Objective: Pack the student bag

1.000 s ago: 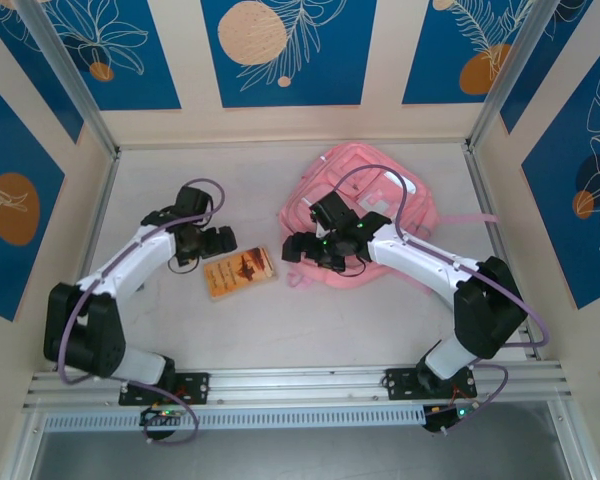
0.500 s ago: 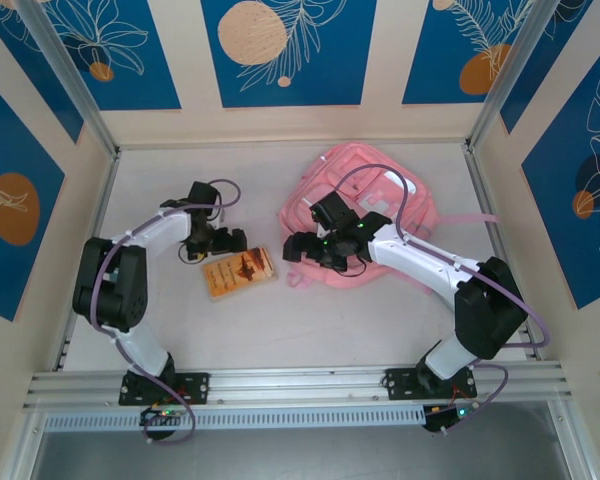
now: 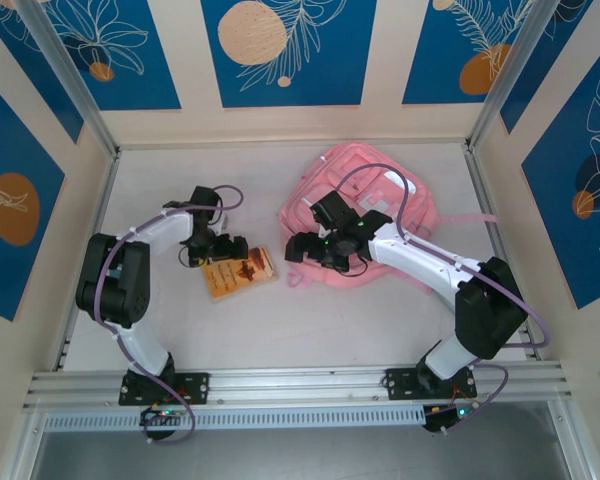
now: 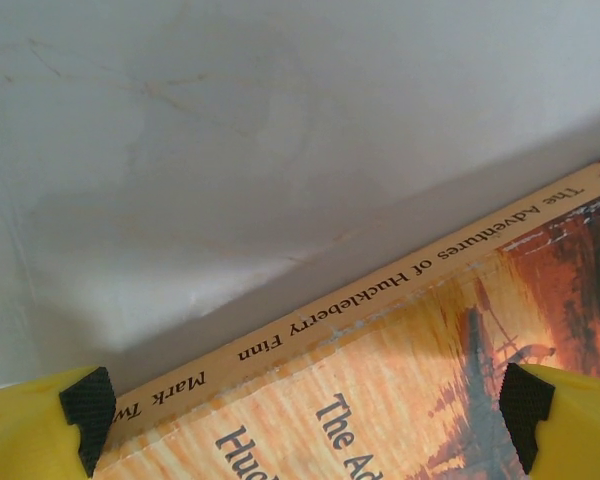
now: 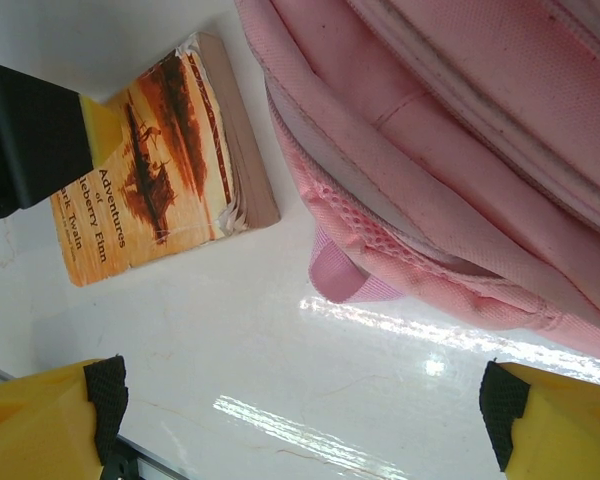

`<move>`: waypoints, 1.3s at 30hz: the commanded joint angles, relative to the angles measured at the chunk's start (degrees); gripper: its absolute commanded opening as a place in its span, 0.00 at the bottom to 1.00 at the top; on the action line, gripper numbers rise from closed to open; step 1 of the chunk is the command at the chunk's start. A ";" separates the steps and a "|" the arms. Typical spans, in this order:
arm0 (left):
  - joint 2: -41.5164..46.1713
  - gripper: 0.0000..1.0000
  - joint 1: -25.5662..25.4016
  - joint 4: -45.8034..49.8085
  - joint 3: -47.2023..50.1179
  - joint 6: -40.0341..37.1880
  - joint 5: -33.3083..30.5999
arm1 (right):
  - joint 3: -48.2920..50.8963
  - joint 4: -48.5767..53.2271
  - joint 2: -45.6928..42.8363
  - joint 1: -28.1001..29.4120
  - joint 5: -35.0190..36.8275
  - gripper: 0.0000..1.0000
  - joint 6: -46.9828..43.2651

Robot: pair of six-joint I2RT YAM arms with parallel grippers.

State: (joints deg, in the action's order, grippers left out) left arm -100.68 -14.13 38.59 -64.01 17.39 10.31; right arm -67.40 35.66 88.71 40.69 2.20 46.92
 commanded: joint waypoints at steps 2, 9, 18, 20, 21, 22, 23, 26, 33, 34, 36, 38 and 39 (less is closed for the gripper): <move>1.73 1.00 -0.61 2.38 2.70 -0.40 2.93 | -0.99 1.46 -0.10 -0.35 0.62 0.92 0.19; 6.06 0.96 -3.03 2.94 6.88 1.60 2.15 | -0.24 0.64 -0.03 -0.35 -0.12 0.92 0.43; 11.39 0.80 -7.63 1.76 13.07 7.26 2.83 | 0.74 0.64 0.71 -0.09 -0.97 0.90 1.65; 12.29 0.74 -8.88 1.45 14.74 8.96 3.03 | 1.02 0.85 0.71 0.15 -0.74 0.89 1.94; 12.87 0.70 -9.59 1.25 15.79 9.77 3.27 | 1.15 1.16 0.69 0.41 -0.57 0.88 2.33; 13.55 0.67 -10.33 0.71 17.05 10.41 3.76 | 1.41 1.42 0.61 0.68 -0.44 0.88 2.72; 14.11 0.64 -10.98 0.17 18.21 10.98 4.20 | 1.73 1.61 0.57 0.99 -0.35 0.87 3.23; 15.80 0.59 -13.42 -1.28 21.38 13.04 5.15 | 3.42 1.06 0.09 2.19 -0.74 0.83 5.19; 19.71 0.55 -18.03 -5.28 27.09 17.54 5.29 | 6.44 -1.12 0.02 8.86 1.62 0.75 8.43; 20.50 0.56 -18.11 -5.93 27.80 17.87 5.42 | 6.89 -1.79 0.14 10.09 2.08 0.74 9.09; 22.03 0.59 -18.05 -6.29 28.15 18.33 5.04 | 8.00 -3.59 0.49 11.81 1.93 0.73 10.50; 23.78 0.62 -17.98 -6.23 27.60 18.66 5.67 | 9.01 -5.34 1.17 12.59 0.44 0.71 12.11; 24.65 0.62 -17.99 -6.35 27.20 18.69 6.39 | 9.36 -6.12 1.71 12.64 -0.58 0.71 13.01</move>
State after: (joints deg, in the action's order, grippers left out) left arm -77.91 -31.33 30.96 -37.32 34.65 15.05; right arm -59.37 32.21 88.95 52.93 2.74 56.05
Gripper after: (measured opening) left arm 0.618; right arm 0.709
